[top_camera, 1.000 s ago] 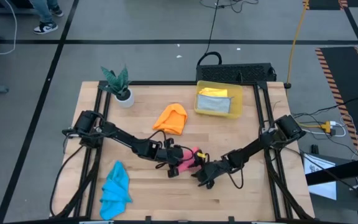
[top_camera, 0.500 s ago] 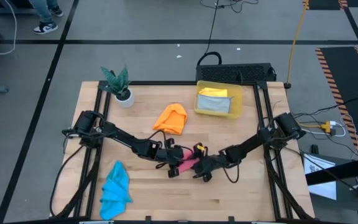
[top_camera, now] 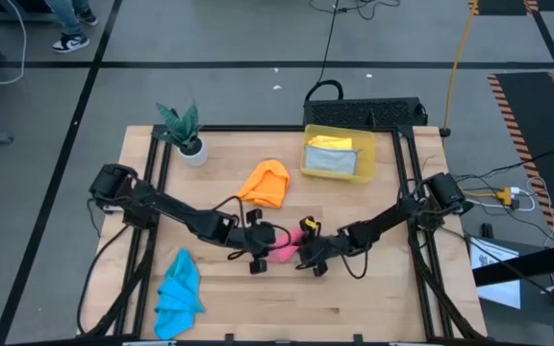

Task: Fold microfiber towels
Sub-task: Put the pink kitchen towel into the yellow bin

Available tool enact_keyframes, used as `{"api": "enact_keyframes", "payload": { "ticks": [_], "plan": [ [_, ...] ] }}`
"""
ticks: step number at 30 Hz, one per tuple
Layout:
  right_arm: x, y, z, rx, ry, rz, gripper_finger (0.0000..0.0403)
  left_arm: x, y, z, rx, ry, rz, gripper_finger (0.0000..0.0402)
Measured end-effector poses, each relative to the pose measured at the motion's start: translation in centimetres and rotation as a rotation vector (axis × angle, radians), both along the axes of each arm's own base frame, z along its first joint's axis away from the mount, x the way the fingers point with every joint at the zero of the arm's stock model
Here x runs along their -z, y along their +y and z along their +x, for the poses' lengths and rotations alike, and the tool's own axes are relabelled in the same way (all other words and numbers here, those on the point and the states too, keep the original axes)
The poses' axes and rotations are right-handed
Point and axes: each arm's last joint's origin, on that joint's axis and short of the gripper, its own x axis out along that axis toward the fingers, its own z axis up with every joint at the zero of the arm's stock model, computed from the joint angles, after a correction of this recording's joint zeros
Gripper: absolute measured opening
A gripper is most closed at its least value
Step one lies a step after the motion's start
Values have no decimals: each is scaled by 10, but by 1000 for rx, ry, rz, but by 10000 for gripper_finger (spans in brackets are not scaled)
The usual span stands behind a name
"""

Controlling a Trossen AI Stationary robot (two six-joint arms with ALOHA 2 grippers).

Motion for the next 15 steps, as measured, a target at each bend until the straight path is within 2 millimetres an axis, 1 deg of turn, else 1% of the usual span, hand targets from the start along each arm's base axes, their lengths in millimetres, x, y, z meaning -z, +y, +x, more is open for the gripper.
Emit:
{"api": "enact_keyframes", "payload": {
  "ticks": [2, 4, 9, 12, 15],
  "plan": [
    [-5, -1, -2, 22, 6, 24, 14, -4, -3, -6, -23, 11, 32, 131],
    [-16, -1, -6, 31, 10, 61, 8, -6, -7, -13, -52, 39, 73, 131],
    [-57, -5, -18, 58, -34, 159, 17, -3, -15, -25, -134, 77, 137, 131],
    [-83, -14, -30, 89, -55, 175, 15, -2, -21, -29, -171, 78, 151, 131],
    [-106, -30, -43, 176, -86, 132, 12, 0, -27, -34, -200, 75, 184, 131]
  ]
}}
